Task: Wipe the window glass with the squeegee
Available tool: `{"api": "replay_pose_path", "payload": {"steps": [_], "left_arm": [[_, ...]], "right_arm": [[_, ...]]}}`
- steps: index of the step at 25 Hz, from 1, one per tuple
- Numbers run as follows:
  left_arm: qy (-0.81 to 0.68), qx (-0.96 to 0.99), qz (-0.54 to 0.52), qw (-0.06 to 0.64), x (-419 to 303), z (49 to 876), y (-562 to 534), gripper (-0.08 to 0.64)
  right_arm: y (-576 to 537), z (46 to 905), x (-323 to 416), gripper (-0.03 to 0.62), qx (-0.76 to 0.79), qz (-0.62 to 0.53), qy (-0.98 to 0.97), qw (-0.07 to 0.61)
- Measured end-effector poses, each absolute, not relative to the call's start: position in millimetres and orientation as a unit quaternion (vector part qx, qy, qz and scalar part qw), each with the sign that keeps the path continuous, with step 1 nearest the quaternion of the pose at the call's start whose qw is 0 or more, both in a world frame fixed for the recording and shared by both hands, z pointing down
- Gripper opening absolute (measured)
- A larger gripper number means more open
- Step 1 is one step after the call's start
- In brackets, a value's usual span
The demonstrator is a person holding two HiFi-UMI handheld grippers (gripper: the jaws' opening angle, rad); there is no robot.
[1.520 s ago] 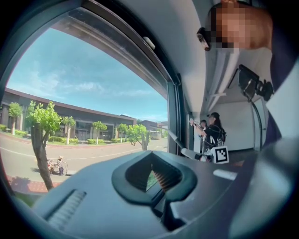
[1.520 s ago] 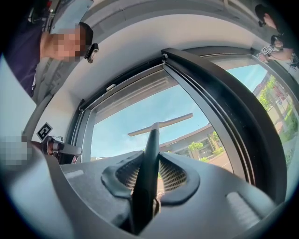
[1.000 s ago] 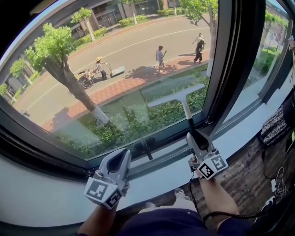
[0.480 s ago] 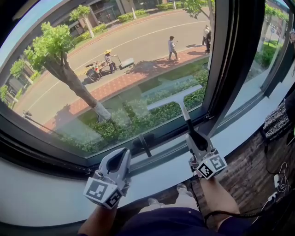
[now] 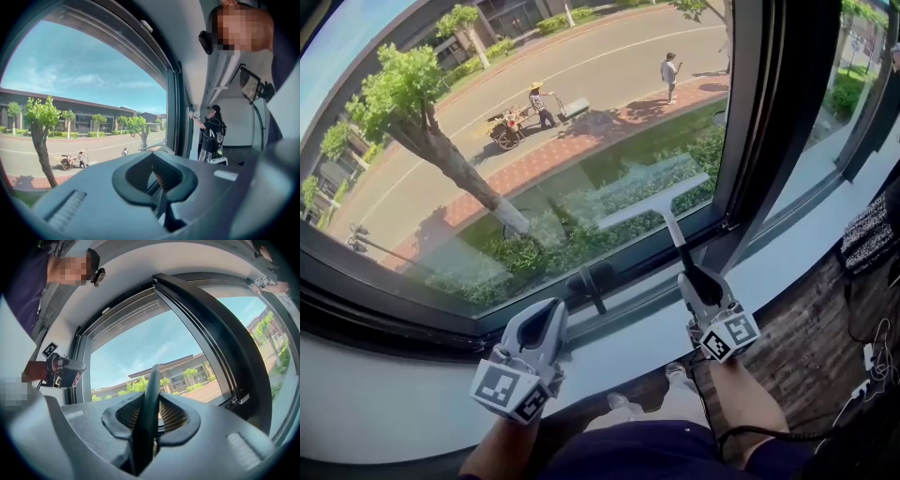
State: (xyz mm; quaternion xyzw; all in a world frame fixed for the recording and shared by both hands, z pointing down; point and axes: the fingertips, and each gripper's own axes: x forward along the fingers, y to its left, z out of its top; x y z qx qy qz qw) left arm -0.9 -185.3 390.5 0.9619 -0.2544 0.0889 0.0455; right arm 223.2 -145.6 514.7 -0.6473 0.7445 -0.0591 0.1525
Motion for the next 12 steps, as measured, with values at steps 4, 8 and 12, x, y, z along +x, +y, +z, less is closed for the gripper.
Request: {"api": "replay_pose_path", "payload": {"steps": [4, 8, 12], "left_arm": [[-0.255, 0.96, 0.099, 0.053, -3.0, 393.5, -184.7, 0.005], [-0.254, 0.959, 0.108, 0.057, -1.4, 404.0, -183.2, 0.005], [-0.255, 0.958, 0.121, 0.06, -1.0, 412.8, -182.6, 0.005]], "right_arm": [[-142.8, 524.1, 218.9, 0.101, -0.648, -0.07, 0.743, 0.151], [-140.3, 542.2, 216.4, 0.101, -0.649, -0.081, 0.742, 0.147], [-136.8, 564.6, 217.0, 0.101, -0.652, -0.103, 0.738, 0.137]]}}
